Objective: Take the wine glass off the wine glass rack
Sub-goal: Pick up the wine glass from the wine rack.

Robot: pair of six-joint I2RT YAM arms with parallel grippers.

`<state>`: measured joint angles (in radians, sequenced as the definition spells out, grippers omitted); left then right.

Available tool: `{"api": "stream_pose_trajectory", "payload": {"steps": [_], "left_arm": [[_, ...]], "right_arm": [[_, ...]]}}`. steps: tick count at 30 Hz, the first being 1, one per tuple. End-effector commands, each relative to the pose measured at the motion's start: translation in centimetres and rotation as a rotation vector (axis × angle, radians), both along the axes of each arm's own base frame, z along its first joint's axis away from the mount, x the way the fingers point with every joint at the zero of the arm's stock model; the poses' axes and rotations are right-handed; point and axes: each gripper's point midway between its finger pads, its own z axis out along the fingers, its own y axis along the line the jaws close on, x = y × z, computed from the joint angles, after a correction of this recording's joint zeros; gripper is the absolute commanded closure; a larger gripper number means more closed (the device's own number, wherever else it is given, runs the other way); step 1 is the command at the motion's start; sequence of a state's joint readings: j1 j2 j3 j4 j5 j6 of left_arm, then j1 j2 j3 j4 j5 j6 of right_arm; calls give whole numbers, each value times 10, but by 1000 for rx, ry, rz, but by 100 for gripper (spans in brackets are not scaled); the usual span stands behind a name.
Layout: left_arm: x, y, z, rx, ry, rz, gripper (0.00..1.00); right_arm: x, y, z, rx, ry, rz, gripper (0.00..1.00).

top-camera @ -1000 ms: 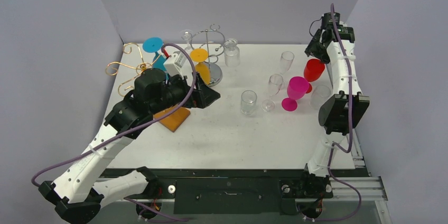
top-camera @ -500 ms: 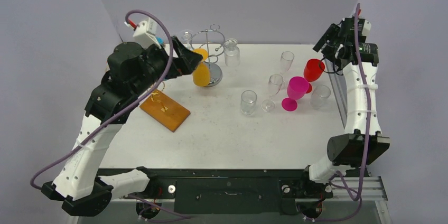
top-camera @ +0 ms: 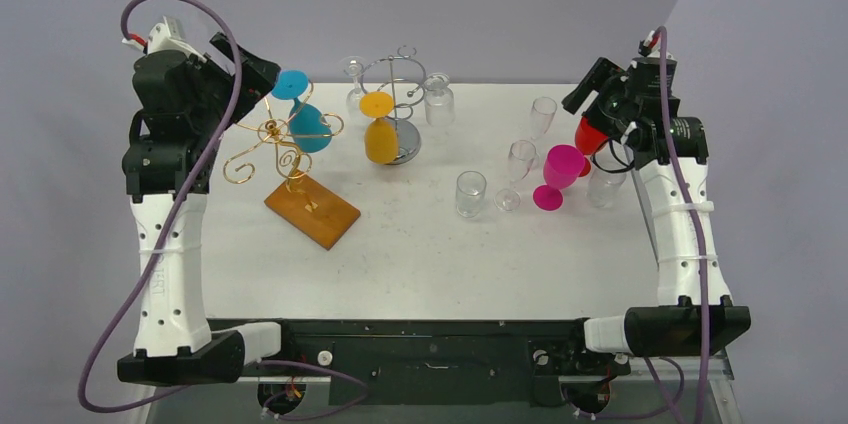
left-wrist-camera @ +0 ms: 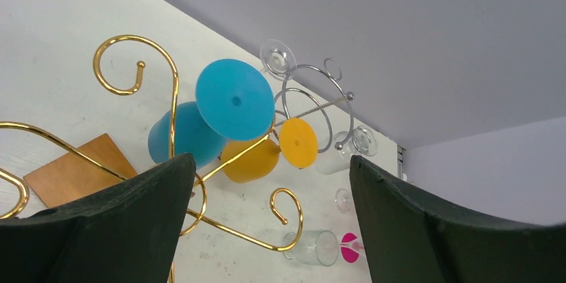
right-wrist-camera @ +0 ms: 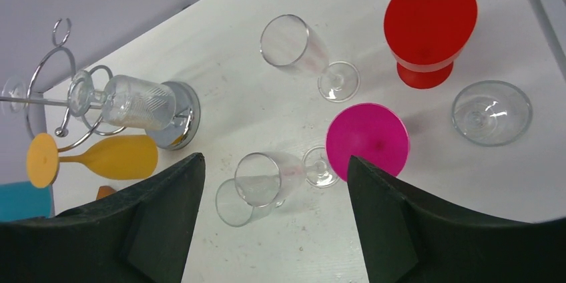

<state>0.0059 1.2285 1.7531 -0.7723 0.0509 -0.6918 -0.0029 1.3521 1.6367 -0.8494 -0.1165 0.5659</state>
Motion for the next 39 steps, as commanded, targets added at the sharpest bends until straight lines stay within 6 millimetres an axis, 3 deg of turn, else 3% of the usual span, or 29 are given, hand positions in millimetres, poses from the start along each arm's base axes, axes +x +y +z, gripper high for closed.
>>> {"api": "stream_pose_trajectory", "payload": {"steps": [1, 10, 26, 39], "left_arm": [[18, 6, -1, -84, -1, -17, 21], [47, 18, -28, -137, 66, 25, 36], [71, 22, -68, -199, 135, 39, 47], [82, 14, -73, -255, 133, -11, 56]], "right_arm": [[-4, 15, 29, 26, -110, 56, 27], [-11, 20, 33, 46, -139, 77, 27], [-15, 19, 32, 53, -145, 76, 27], [-15, 17, 31, 58, -147, 63, 27]]}}
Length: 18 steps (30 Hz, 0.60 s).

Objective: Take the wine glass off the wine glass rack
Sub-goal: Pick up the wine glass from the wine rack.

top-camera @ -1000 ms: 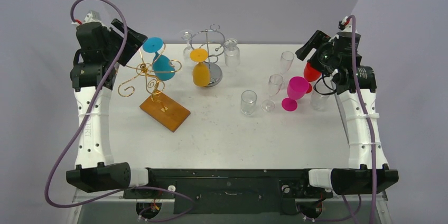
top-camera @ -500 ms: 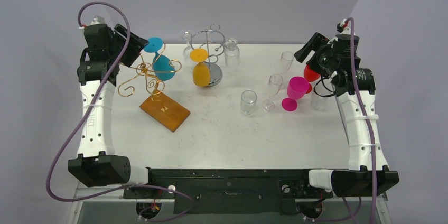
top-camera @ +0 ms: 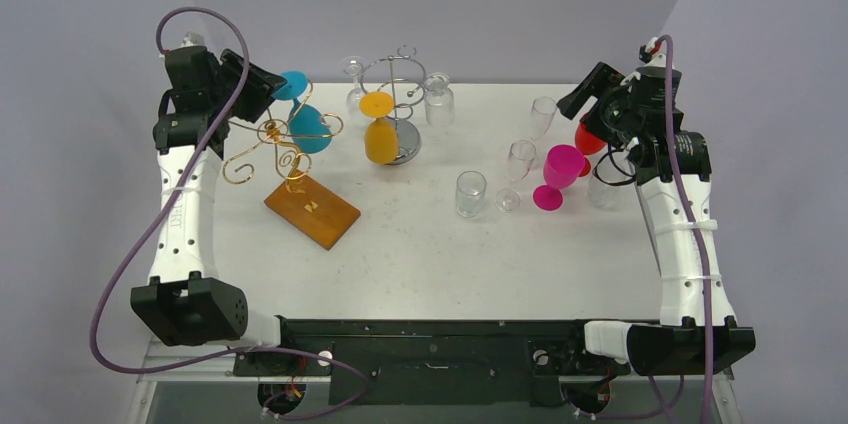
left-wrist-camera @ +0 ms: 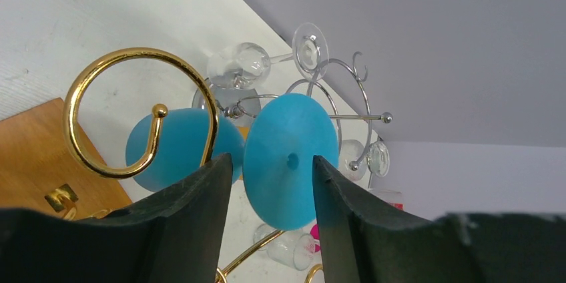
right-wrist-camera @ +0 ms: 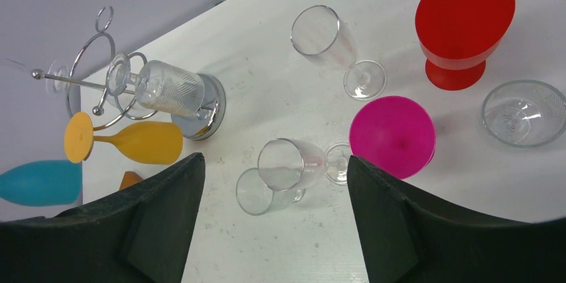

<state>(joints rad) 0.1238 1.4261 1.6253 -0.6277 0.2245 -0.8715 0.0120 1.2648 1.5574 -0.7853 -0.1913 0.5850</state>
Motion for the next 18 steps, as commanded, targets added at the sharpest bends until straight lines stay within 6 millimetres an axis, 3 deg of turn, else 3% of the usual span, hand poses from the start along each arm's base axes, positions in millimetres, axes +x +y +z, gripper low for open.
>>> {"api": "stream_pose_trajectory", "payload": {"steps": [1, 9, 18], "left_arm": [[6, -1, 14, -19, -62, -16, 57], [8, -4, 12, -52, -66, -30, 70], [2, -6, 24, -79, -93, -44, 82]], "right_arm": [[0, -3, 20, 5, -76, -8, 27], [1, -3, 18, 9, -69, -11, 27], [1, -4, 16, 6, -66, -17, 27]]}}
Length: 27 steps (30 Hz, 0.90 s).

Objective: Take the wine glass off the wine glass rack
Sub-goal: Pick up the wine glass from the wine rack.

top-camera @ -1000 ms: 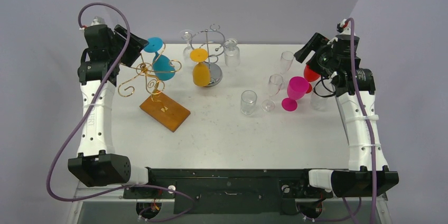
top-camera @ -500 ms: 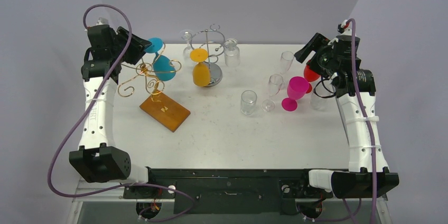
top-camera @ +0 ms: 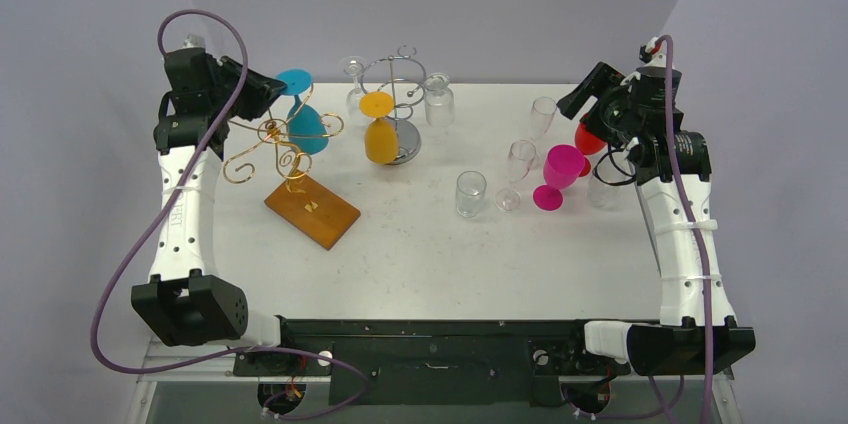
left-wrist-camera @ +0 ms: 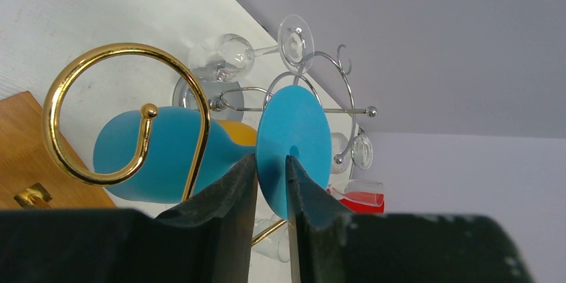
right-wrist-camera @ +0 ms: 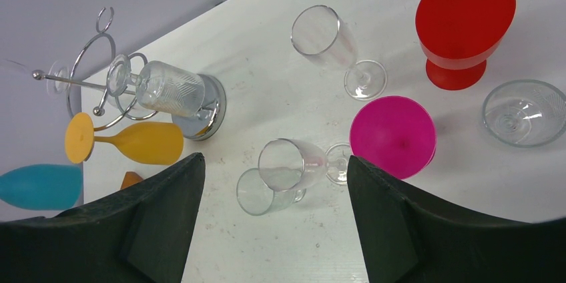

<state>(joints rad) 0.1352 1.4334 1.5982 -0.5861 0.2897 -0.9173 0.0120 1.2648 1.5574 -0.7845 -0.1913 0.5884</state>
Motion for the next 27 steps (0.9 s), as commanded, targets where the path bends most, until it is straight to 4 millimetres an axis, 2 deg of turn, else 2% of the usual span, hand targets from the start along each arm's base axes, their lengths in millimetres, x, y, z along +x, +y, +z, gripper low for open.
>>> {"api": "stream_pose_trajectory", "payload": {"steps": [1, 14, 27], "left_arm": [[-2, 0, 27, -16, -91, -11, 83], [-6, -2, 39, -108, -138, -40, 100], [-3, -12, 50, -269, -206, -100, 100]], "right_arm": [[1, -4, 16, 3, -65, -15, 27], [-1, -4, 16, 4, -64, -17, 27], [-1, -4, 17, 4, -63, -20, 27]]}}
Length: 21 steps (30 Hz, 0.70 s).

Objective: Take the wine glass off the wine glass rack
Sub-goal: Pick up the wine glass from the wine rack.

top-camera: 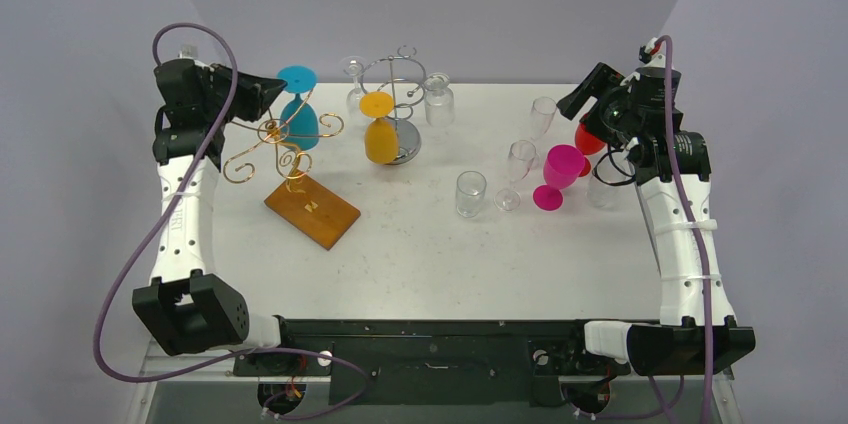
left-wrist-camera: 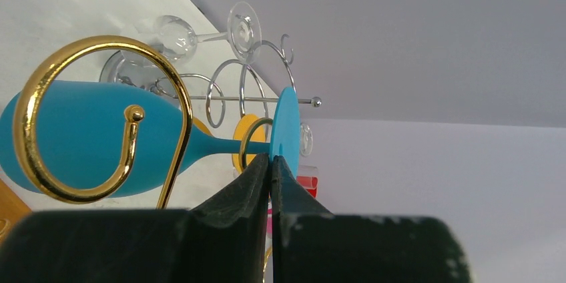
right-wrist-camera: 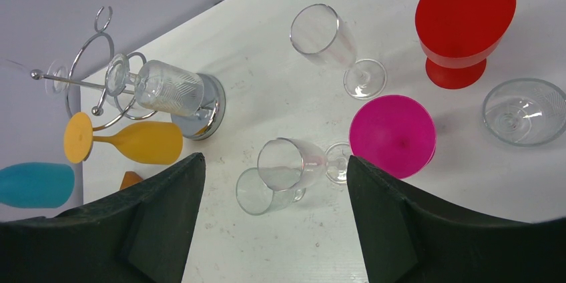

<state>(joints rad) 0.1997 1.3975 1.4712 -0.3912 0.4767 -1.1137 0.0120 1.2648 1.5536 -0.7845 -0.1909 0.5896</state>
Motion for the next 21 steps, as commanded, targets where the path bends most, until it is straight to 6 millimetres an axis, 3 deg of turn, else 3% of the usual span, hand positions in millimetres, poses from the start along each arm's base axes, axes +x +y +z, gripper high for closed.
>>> {"api": "stream_pose_trajectory", "payload": {"steps": [1, 10, 21], "left_arm": [[-4, -9, 37, -56, -138, -50, 100], [-6, -17, 41, -106, -160, -100, 100], [-22, -17, 49, -113, -176, -115, 100]], "right_arm": [[-1, -4, 18, 3, -67, -20, 27], [-1, -5, 17, 1, -62, -20, 27], [0, -5, 16, 0, -60, -21, 27]]}}
